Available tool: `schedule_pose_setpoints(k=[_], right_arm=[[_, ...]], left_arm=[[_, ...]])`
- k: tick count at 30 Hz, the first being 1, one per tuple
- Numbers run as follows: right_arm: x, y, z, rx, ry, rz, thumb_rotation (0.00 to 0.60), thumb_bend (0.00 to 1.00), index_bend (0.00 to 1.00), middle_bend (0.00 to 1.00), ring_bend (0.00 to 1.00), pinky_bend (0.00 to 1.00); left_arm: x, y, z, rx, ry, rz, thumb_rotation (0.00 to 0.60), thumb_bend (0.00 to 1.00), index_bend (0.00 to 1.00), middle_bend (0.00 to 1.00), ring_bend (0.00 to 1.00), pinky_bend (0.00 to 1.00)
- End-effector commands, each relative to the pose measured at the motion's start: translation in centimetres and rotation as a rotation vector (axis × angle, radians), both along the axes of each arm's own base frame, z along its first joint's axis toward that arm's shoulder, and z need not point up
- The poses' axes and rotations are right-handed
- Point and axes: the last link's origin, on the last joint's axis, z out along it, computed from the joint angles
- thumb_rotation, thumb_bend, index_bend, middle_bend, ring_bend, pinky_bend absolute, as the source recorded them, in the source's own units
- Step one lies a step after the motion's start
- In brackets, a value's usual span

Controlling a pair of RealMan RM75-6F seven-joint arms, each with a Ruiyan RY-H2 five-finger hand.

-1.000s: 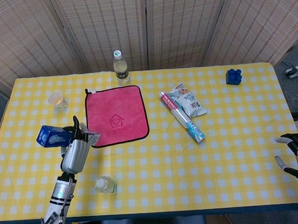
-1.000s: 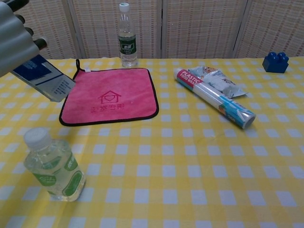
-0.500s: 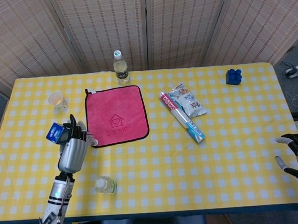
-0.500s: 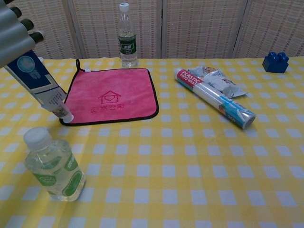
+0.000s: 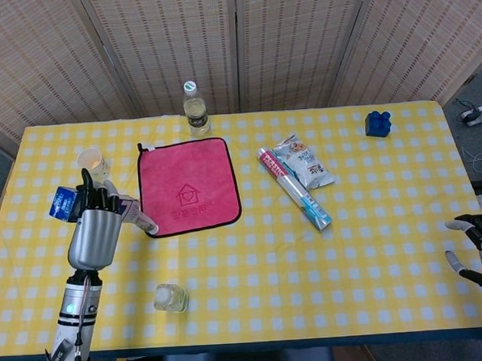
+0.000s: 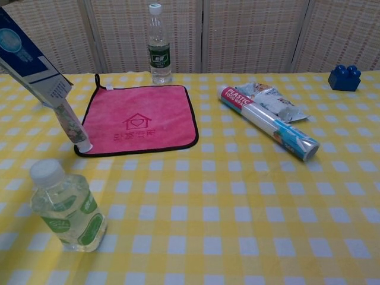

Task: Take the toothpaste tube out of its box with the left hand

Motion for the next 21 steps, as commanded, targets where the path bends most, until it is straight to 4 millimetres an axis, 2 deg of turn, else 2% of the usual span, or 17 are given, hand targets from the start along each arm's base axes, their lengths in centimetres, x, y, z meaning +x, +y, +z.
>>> schedule_pose_setpoints(k=[1, 8, 13, 21], right_arm=[[0.0, 0.0, -0.1, 0.001, -0.001, 0.001, 0.6, 0.26, 0.34, 0.31, 0.24, 0.21], [0.0, 0.0, 0.0, -0.001, 0.0, 0.0, 0.6, 0.26, 0.34, 0.31, 0.24, 0.21], [0.0, 0.0, -0.1, 0.001, 0.001, -0.002, 0.6, 0.26, 0.34, 0.31, 0.24, 0.21], [0.1, -0.1, -0.3, 0.008, 0.002, -0.002, 0.6, 0.26, 0.34, 0.31, 0.24, 0.21]], left_arm=[[0.4, 0.0, 1.0, 0.013, -0.047, 0.003, 0.6, 0.31, 0.25, 0.28, 0.3, 0.06], [1.1, 0.6, 2.7, 0.042, -0.142, -0.003, 0.6, 0.31, 0.25, 0.28, 0.3, 0.06], [1.7, 0.9, 3.2, 0.028, -0.193, -0.053, 0.6, 0.31, 0.26, 0.3, 0.3, 0.06], [1.9, 0.1, 0.5, -0.117, -0.188, -0.181, 0.6, 0.31, 0.29, 0.33, 0.3, 0.06]])
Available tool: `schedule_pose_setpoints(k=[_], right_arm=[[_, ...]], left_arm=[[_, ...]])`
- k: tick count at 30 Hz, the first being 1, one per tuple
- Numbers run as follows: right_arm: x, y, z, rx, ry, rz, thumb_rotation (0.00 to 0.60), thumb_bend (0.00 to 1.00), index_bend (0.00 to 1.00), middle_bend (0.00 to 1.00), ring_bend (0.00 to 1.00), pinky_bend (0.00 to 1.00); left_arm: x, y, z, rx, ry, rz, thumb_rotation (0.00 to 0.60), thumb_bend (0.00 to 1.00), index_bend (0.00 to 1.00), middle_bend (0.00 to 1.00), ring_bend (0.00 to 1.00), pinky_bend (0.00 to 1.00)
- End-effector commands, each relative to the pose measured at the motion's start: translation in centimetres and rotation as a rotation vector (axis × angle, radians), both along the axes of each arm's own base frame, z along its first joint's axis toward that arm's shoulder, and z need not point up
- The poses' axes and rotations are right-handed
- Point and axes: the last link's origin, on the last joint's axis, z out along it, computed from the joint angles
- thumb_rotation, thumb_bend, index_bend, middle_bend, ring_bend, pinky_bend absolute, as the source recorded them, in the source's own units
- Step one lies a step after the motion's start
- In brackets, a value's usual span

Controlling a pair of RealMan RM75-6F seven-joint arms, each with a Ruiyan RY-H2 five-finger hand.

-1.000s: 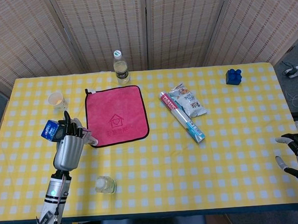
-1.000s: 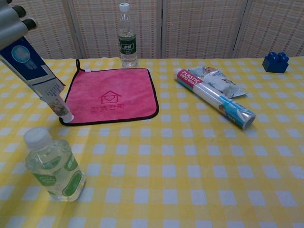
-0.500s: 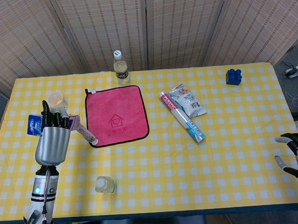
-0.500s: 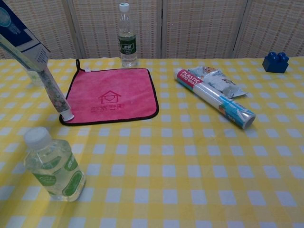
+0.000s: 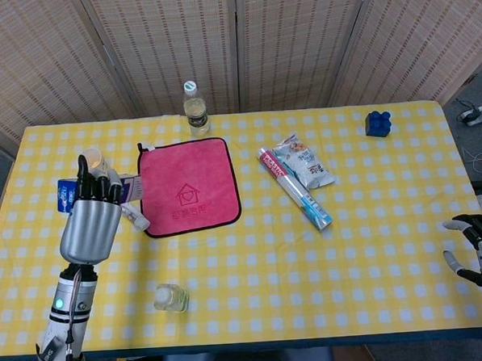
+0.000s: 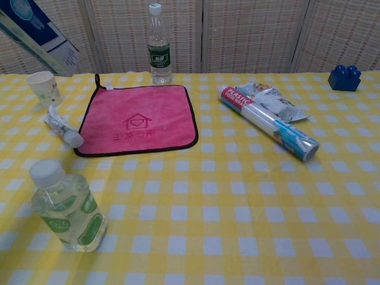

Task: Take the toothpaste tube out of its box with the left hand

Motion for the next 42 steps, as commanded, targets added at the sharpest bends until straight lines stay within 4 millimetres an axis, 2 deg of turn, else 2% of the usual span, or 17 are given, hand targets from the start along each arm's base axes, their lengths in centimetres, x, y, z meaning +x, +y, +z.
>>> schedule_pose_setpoints(k=[1, 4, 5, 6, 12, 20, 22, 24, 26, 28, 29, 33, 36, 42], right_arm=[[0.0, 0.0, 0.0, 0.001, 0.001, 0.0, 0.6, 0.26, 0.34, 0.31, 0.24, 0.21], [0.0, 0.0, 0.0, 0.001, 0.002, -0.001, 0.6, 0.26, 0.34, 0.31, 0.24, 0.21], [0.0, 0.0, 0.0, 0.0, 0.002, -0.002, 0.6, 0.26, 0.34, 0.31, 0.24, 0.21], [0.1, -0.1, 0.0, 0.001, 0.001, 0.0, 0.6, 0.26, 0.34, 0.31, 0.24, 0.21], [0.0, 0.0, 0.0, -0.001, 0.002, -0.007, 0.6, 0.26, 0.34, 0.31, 0.24, 0.21], [-0.3, 0.2, 0.1, -0.004, 0.0, -0.015, 0.6, 0.26, 0.34, 0.31, 0.24, 0.21], [-0.3, 0.1, 0.1, -0.003, -0.001, -0.014, 0.6, 0.26, 0.34, 0.31, 0.24, 0.21], [-0.3, 0.1, 0.2, -0.003, -0.002, -0.012, 0.6, 0.26, 0.34, 0.31, 0.24, 0.21], [-0.3, 0.1, 0.2, -0.003, -0.002, -0.012, 0.6, 0.26, 0.34, 0.31, 0.24, 0.21], [-0.3, 0.1, 0.2, -0.003, -0.002, -0.012, 0.6, 0.26, 0.34, 0.31, 0.24, 0.21], [-0.3, 0.1, 0.2, -0.002, -0.002, -0.012, 0.6, 0.26, 0.34, 0.31, 0.24, 0.21], [-0.4, 0.0, 0.2, 0.0, -0.003, -0.013, 0.6, 0.26, 0.34, 0.31, 0.24, 0.21], [-0.4, 0.0, 0.2, 0.0, -0.004, -0.013, 0.6, 0.26, 0.34, 0.31, 0.24, 0.21], [-0.4, -0.3, 0.1, 0.009, 0.007, -0.013, 0.6, 0.26, 0.34, 0.31, 0.24, 0.21]], left_arm=[[0.0, -0.3, -1.4, -0.071, -0.009, -0.053, 0.6, 0.31, 0.29, 0.33, 0.3, 0.06], [0.3, -0.7, -2.5, -0.146, -0.05, -0.078, 0.6, 0.31, 0.3, 0.34, 0.3, 0.06], [0.5, -0.9, -3.3, -0.193, -0.072, -0.09, 0.6, 0.31, 0.31, 0.35, 0.3, 0.06], [1.0, -1.5, -4.9, -0.286, -0.09, -0.113, 0.6, 0.31, 0.31, 0.35, 0.3, 0.06], [1.1, -2.1, -8.6, -0.497, -0.19, -0.117, 0.6, 0.31, 0.31, 0.35, 0.3, 0.06], [-0.2, -1.9, -11.6, -0.592, -0.18, -0.066, 0.6, 0.31, 0.31, 0.35, 0.31, 0.06], [-0.9, -1.8, -11.9, -0.597, -0.163, -0.001, 0.6, 0.31, 0.27, 0.35, 0.3, 0.06], [-1.4, -1.8, -11.8, -0.6, -0.157, 0.085, 0.6, 0.31, 0.14, 0.28, 0.27, 0.06], [-1.5, -1.7, -11.4, -0.6, -0.164, 0.143, 0.6, 0.31, 0.02, 0.15, 0.2, 0.06], [-1.7, -1.7, -10.9, -0.599, -0.172, 0.194, 0.6, 0.31, 0.0, 0.06, 0.16, 0.06], [-1.6, -1.6, -10.5, -0.584, -0.171, 0.195, 0.6, 0.31, 0.0, 0.05, 0.15, 0.06], [-2.2, -1.9, -8.9, -0.566, -0.221, 0.22, 0.6, 0.31, 0.0, 0.04, 0.15, 0.06], [-2.8, -1.9, -7.4, -0.53, -0.329, 0.176, 0.6, 0.31, 0.0, 0.06, 0.15, 0.06], [-6.3, -2.4, -3.8, -0.426, -0.506, 0.161, 0.6, 0.31, 0.0, 0.1, 0.18, 0.06]])
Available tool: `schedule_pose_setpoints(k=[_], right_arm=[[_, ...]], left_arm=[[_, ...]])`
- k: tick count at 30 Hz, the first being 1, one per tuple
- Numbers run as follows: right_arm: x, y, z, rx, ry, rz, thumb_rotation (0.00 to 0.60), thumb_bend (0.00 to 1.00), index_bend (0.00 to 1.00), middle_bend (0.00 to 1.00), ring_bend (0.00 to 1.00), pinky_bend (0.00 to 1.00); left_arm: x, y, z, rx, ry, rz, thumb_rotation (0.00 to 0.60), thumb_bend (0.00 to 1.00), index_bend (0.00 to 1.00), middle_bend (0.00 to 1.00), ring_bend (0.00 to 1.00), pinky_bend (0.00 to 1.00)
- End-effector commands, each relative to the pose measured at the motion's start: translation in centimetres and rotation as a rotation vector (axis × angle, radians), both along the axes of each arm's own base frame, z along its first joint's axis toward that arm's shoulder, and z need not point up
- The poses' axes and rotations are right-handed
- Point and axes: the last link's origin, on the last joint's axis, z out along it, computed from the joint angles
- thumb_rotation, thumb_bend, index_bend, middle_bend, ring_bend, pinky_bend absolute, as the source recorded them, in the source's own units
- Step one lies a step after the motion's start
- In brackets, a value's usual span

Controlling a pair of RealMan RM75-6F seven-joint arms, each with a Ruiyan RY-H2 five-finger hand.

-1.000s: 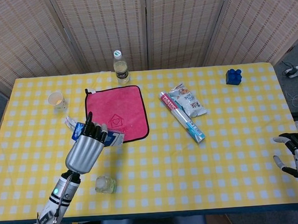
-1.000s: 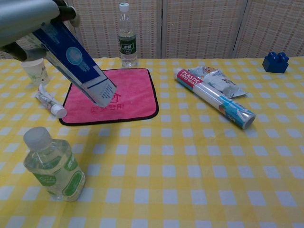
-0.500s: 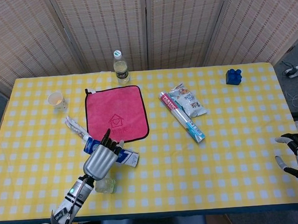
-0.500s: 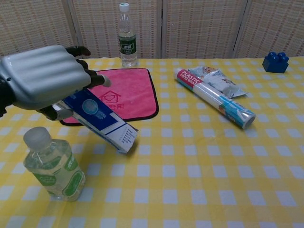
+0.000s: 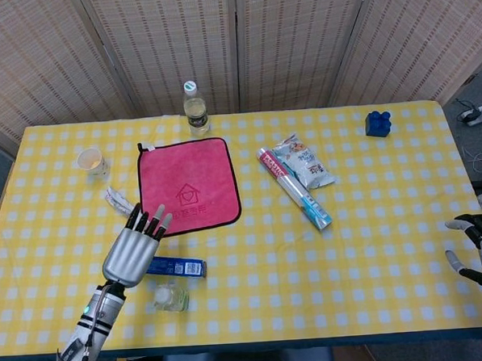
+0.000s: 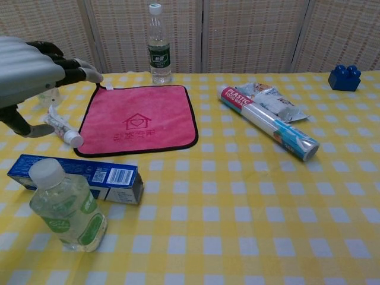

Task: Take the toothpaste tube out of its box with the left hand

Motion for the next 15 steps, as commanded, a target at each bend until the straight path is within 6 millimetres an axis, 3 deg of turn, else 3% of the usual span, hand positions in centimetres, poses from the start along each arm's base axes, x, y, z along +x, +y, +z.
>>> schedule_pose_setpoints(k=[1, 5, 15], right_arm=[[0.1, -0.2, -0.1, 0.008, 0.006, 0.004, 0.6, 0.26, 0.34, 0.31, 0.24, 0.21], [0.3, -0.6, -0.1, 0.016, 0.017, 0.01, 0.6, 0.26, 0.34, 0.31, 0.24, 0.21], [0.9, -1.0, -0.4, 0.037, 0.021, 0.023, 0.6, 0.26, 0.34, 0.31, 0.24, 0.22]], left_arm=[[-3.5, -0.7, 3.6, 0.107, -0.119, 0.054, 0.6, 0.31, 0.0, 0.1, 0.18, 0.06], [-5.9, -1.6, 5.4, 0.166, -0.183, 0.099, 0.6, 0.31, 0.01, 0.11, 0.18, 0.06], [-11.5, -4.5, 7.4, 0.281, -0.251, 0.221, 0.6, 0.31, 0.02, 0.11, 0.18, 0.06]])
